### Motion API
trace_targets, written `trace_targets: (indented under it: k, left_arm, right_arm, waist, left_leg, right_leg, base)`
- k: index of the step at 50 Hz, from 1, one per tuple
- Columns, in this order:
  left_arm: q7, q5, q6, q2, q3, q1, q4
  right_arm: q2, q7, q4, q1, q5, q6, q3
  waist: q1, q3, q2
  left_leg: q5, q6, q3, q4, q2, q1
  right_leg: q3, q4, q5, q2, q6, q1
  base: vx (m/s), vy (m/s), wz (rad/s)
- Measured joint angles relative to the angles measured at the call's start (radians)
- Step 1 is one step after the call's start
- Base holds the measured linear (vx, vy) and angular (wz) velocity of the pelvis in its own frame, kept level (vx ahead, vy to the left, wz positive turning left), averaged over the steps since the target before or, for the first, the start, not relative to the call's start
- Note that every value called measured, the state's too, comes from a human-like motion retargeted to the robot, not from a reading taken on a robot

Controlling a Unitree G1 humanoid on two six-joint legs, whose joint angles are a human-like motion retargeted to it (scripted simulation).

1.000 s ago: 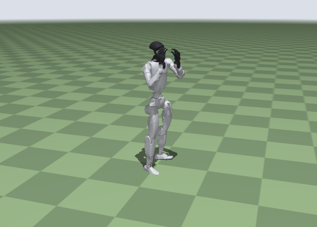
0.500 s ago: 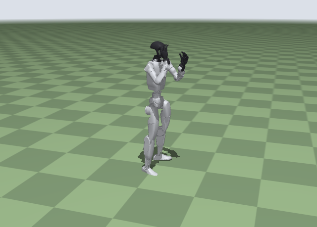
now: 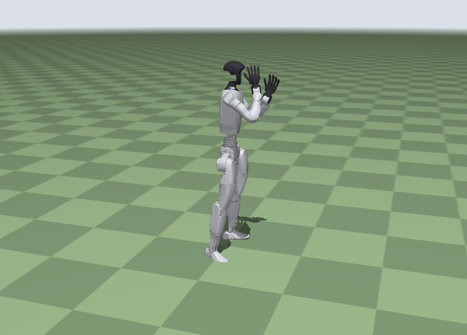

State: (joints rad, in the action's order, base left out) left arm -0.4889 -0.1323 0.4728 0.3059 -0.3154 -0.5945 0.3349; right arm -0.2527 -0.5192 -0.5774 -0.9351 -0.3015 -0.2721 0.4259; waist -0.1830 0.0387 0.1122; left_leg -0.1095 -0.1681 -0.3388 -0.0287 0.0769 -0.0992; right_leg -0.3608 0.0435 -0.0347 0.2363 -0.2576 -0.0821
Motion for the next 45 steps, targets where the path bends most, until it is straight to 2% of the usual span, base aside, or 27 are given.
trace_targets:
  k: [5,10,15,20,26,30,33,36,40,45]
  left_arm:
    - [-0.125,0.166,0.041,0.006,0.069,-0.009,0.181]
    - [-0.148,0.235,0.023,0.058,0.145,-0.074,0.273]
    - [-0.103,0.128,0.012,0.092,0.129,-0.034,0.154]
    - [0.015,-0.072,-0.003,0.1,0.078,0.016,0.009]
    - [-0.049,0.077,0.031,0.11,0.14,-0.006,0.168]
    - [-0.089,0.164,0.025,0.141,0.22,-0.06,0.248]
    - [-0.13,0.186,0.013,0.165,0.25,-0.042,0.234]
    - [-0.138,0.157,0.01,0.171,0.226,0.039,0.18]
    - [-0.038,0.027,0.025,0.174,0.133,0.132,0.118]
    - [0.013,-0.025,0.032,0.155,0.111,0.007,0.149]
  right_arm:
    - [0.044,0.006,0.209,0.015,0.022,0.042,0.031]
    - [0.089,0.092,0.401,0.034,0.142,0.032,0.042]
    - [0.131,0.084,0.227,0.005,0.13,-0.017,0.043]
    - [0.168,0.065,0.091,-0.07,0.044,-0.003,0.01]
    - [0.095,0.009,0.23,0.003,-0.029,0.045,0.049]
    - [0.057,0.064,0.359,0.092,0.062,0.022,0.097]
    - [0.075,0.065,0.319,0.092,0.09,-0.002,0.102]
    - [0.131,0.05,0.243,-0.006,0.041,0.007,0.074]
    - [0.197,0.024,0.244,-0.197,-0.026,0.053,0.034]
    - [0.16,0.028,0.33,-0.194,-0.058,0.099,0.071]
  waist:
    - [-0.037,-0.007,0.025]
    - [-0.094,-0.01,0.041]
    - [-0.146,-0.01,0.056]
    - [-0.165,-0.023,0.077]
    - [-0.186,-0.034,0.095]
    - [-0.206,-0.028,0.096]
    - [-0.208,-0.023,0.086]
    - [-0.201,-0.021,0.076]
    - [-0.197,-0.025,0.076]
    - [-0.205,-0.032,0.087]
  left_leg:
    - [0.0,-0.005,0.021,-0.004,-0.003,0.002]
    - [-0.004,-0.008,0.037,-0.004,-0.004,0.004]
    - [-0.006,-0.002,0.065,0.0,-0.008,0.014]
    - [0.002,-0.006,0.104,-0.012,-0.015,0.026]
    - [0.013,-0.01,0.139,-0.034,-0.024,0.029]
    - [0.016,-0.013,0.151,-0.04,-0.029,0.027]
    - [0.018,-0.018,0.156,-0.041,-0.031,0.028]
    - [0.02,-0.022,0.156,-0.043,-0.031,0.029]
    - [0.02,-0.023,0.154,-0.045,-0.032,0.034]
    - [0.022,-0.015,0.17,-0.046,-0.04,0.04]
  right_leg:
    - [-0.021,0.008,-0.006,0.004,0.008,-0.007]
    - [-0.036,0.02,-0.012,0.008,0.01,-0.01]
    - [-0.064,0.025,-0.016,0.014,0.014,-0.018]
    - [-0.104,0.027,-0.021,0.019,0.023,-0.026]
    - [-0.142,0.031,-0.023,0.026,0.025,-0.036]
    - [-0.157,0.033,-0.024,0.031,0.025,-0.043]
    - [-0.162,0.033,-0.024,0.032,0.03,-0.045]
    - [-0.162,0.035,-0.024,0.032,0.034,-0.043]
    - [-0.16,0.034,-0.021,0.033,0.034,-0.036]
    - [-0.176,0.029,-0.018,0.039,0.034,-0.041]
  base:
    - [0.04,0.03,0.23]
    - [0.02,0.01,0.07]
    - [0.04,0.02,0.28]
    - [0.04,0.03,0.4]
    - [0.03,0.03,0.32]
    - [0.01,0.01,0.1]
    - [0.0,0.0,0.0]
    - [0.0,0.0,0.0]
    - [0.0,0.0,0.0]
    - [0.0,0.01,0.09]
